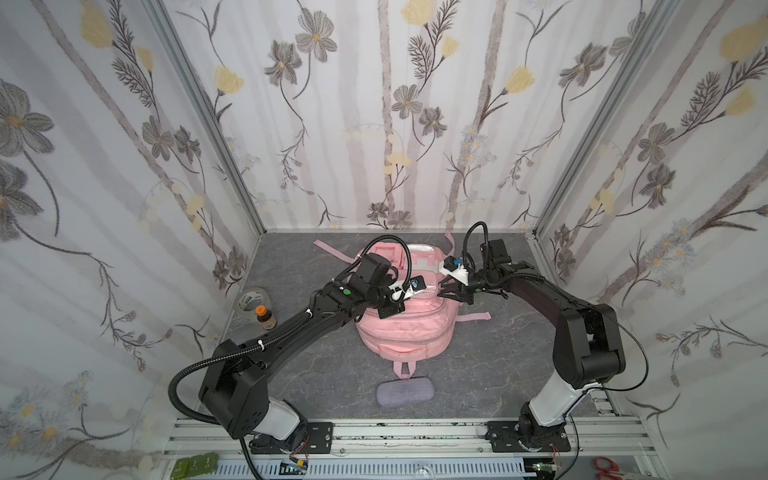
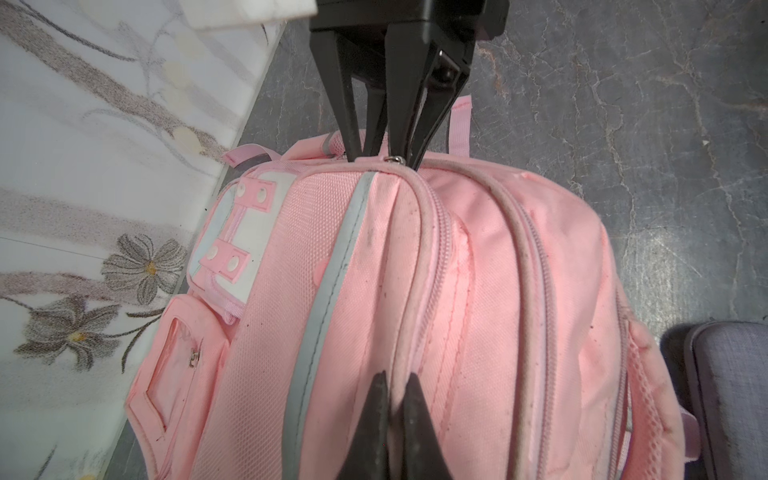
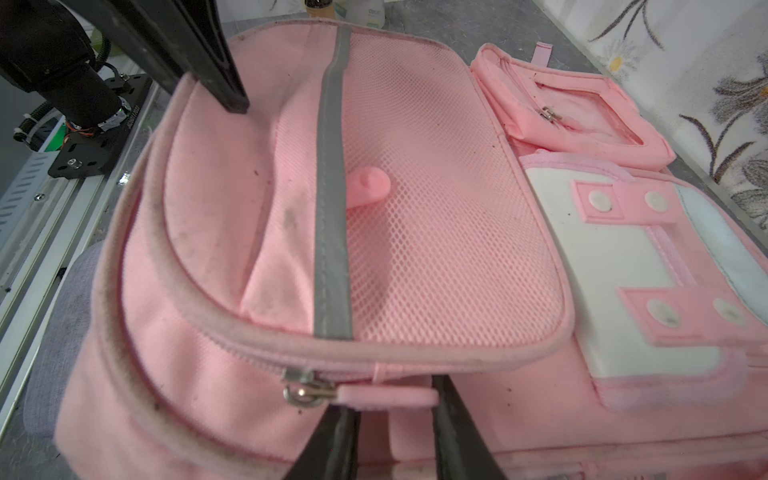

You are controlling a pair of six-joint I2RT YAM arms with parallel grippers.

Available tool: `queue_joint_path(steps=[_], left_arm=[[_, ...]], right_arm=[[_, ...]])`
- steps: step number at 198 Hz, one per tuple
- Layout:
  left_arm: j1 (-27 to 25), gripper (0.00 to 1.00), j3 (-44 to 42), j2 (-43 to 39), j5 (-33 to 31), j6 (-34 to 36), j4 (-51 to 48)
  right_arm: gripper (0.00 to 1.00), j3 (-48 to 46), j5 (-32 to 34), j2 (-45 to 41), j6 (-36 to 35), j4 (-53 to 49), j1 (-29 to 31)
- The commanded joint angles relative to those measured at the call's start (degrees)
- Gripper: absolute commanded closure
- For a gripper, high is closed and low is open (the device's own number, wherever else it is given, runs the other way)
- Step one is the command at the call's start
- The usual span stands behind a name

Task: Pack the student bag
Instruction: 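Move the right gripper to the front pocket zipper pull and grasp it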

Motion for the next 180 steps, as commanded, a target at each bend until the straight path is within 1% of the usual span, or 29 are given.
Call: queue_joint_path(steps=[1, 12, 25, 45, 63, 103, 135, 180], left_arm=[[0.4, 1.00, 1.1, -0.1, 0.5, 0.8, 3.6], [0.4, 1.00, 1.0, -0.1, 0.4, 0.9, 3.5], [0.5, 1.00, 1.0, -0.2, 0.3, 0.9, 3.6], [0.5, 1.00, 0.7, -0.2, 0.4, 0.8, 3.5], [0.6, 1.00, 0.5, -0.3, 0.3, 0.7, 3.6], [0.5, 1.00, -0.4, -1.1, 0.3, 0.1, 3.9], [0.5, 1.00, -0.7, -1.3, 0.0, 0.4, 3.6], [0.6, 1.00, -0.6, -0.8, -0.2, 0.3, 3.8]], right_arm=[[0.75, 0.1, -1.8, 0.2, -3.2, -3.5, 0.1], [0.78, -0.3, -1.3, -0.3, -3.1, -3.6, 0.0], [0.78, -1.0, -1.1, -1.0, -3.3, -3.6, 0.0], [0.74, -1.9, -0.7, -2.2, -3.4, -3.0, 0.0], [0.68, -2.3, -0.6, -2.8, -3.2, -2.5, 0.0], [0.66, -2.8, -2.1, -3.8, -3.5, -2.5, 0.0], [0.68, -3.5, -3.1, -4.4, -3.7, -2.5, 0.0], [0.76, -4.1, -4.2, -4.9, -3.6, -2.6, 0.1]])
